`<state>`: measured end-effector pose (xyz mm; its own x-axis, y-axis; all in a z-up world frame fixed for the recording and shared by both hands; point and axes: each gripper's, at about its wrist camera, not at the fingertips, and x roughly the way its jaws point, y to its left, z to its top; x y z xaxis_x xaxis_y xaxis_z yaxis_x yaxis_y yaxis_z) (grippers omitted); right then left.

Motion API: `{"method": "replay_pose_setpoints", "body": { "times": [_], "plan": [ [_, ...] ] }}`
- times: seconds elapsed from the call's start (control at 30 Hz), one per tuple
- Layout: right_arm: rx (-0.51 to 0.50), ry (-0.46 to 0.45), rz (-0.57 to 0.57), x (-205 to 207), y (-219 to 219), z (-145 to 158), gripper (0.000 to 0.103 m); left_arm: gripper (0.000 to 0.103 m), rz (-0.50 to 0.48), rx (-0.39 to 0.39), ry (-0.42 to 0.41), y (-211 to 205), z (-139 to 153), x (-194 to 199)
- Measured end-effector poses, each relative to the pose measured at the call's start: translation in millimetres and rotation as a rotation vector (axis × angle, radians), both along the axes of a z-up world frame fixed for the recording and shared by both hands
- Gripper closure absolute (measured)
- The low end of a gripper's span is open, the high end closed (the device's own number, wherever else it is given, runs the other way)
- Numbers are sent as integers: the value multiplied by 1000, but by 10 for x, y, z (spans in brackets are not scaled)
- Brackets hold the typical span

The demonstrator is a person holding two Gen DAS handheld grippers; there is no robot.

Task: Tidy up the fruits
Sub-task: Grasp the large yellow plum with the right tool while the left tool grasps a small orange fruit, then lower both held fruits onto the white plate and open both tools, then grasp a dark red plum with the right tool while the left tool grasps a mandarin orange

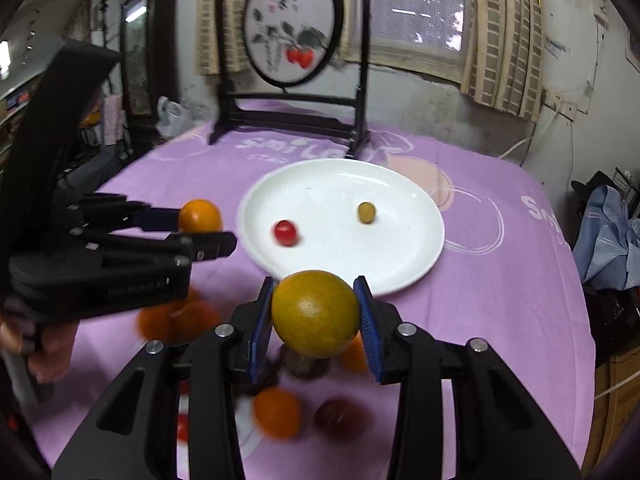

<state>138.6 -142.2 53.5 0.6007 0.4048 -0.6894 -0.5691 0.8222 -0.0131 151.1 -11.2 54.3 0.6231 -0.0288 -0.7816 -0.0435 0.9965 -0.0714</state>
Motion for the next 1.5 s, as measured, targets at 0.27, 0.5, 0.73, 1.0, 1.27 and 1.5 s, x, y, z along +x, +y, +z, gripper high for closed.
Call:
{"method": "replay_pose_setpoints", "body": {
  "times": [0.27,0.5,0.73,1.0,1.27,1.5],
  "plan": [
    [-37,77,-28,539,120,-352,64,60,76,-17,68,208,-358,512],
    [-36,127,-42,666,150,-479,63,52,93,-33,77,271,-431,630],
    [29,128,-72,556,-14,-349,62,29,109,-22,12,266,-187,434],
    [49,144,-82,197,-285,-316,62,19,99,12,-22,242,-92,-69],
    [15,130,-68,-377,-500,-350,58,11,69,60,-37,176,-156,-651],
    [3,106,-59,-850,-638,-407,42,11,66,12,-14,190,-302,-1011]
  ]
}}
